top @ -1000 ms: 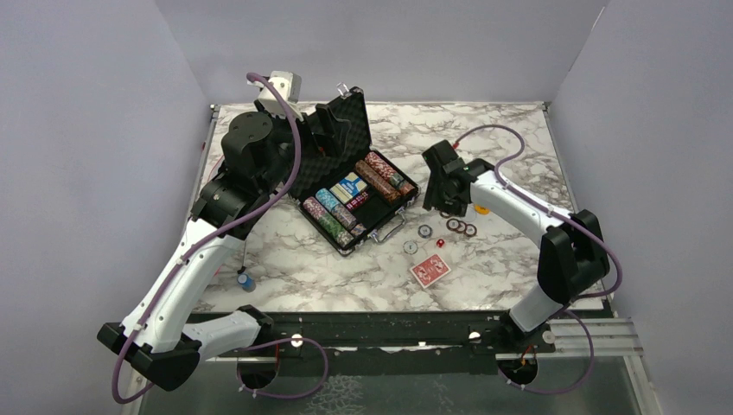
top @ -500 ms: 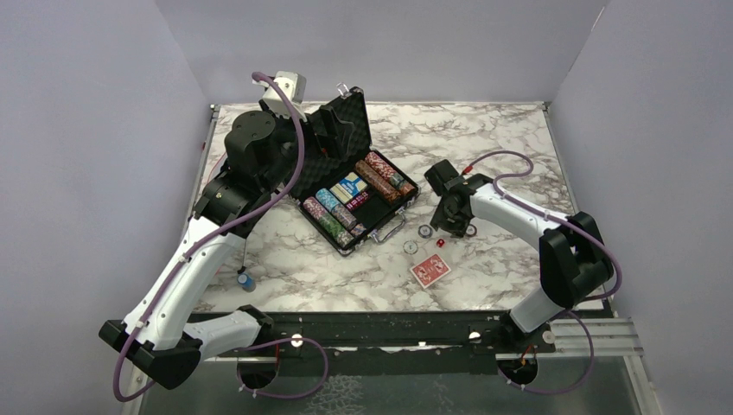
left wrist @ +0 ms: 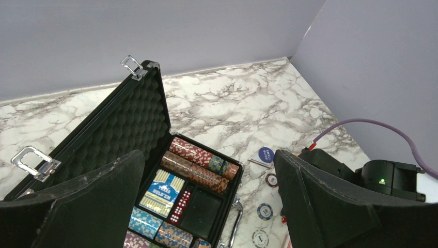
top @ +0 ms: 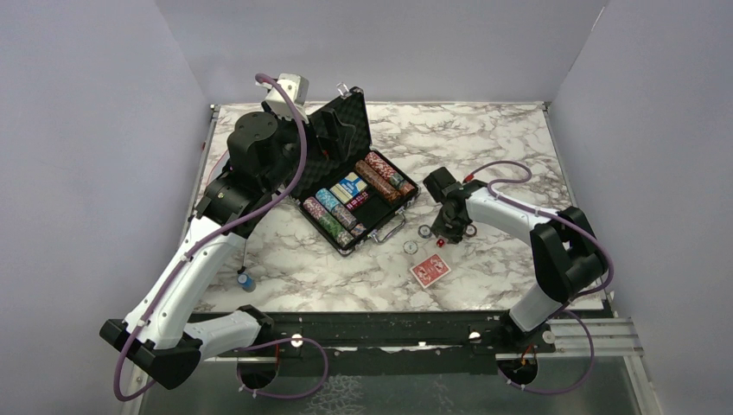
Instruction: Pack up texas hold em set
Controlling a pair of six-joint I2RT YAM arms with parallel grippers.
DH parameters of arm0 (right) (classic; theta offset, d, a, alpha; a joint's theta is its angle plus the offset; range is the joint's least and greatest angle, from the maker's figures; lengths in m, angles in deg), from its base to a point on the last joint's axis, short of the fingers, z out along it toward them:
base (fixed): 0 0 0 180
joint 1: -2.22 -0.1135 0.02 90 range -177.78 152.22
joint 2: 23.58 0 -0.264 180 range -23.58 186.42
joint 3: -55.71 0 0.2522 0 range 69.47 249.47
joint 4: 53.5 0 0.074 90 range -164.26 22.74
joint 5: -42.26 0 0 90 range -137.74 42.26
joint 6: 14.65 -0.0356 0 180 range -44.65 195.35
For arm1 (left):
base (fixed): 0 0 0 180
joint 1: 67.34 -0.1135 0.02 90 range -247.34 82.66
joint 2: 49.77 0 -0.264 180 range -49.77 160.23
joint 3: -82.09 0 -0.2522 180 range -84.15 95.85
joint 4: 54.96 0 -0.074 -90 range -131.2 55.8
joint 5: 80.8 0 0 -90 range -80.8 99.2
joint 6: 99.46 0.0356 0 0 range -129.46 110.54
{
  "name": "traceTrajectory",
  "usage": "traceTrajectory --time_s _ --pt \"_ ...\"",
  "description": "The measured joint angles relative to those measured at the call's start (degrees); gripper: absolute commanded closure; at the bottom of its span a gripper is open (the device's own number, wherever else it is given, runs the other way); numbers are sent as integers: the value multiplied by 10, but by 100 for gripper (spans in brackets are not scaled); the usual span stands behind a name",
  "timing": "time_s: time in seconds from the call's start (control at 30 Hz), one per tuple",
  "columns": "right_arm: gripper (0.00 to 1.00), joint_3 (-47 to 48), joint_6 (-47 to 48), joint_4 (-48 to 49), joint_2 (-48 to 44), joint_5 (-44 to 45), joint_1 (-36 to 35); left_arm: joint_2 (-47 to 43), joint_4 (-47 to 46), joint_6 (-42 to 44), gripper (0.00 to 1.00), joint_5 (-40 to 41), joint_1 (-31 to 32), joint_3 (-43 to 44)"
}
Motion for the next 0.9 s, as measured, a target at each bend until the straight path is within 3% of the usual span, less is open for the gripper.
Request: traceTrajectory --time_s 0.37,0.9 --pt "79 -6 4 14 4 -24 0 0 0 0 1 0 0 -1" --pt "77 45 153 32 33 -52 0 8 0 1 1 0 0 -1"
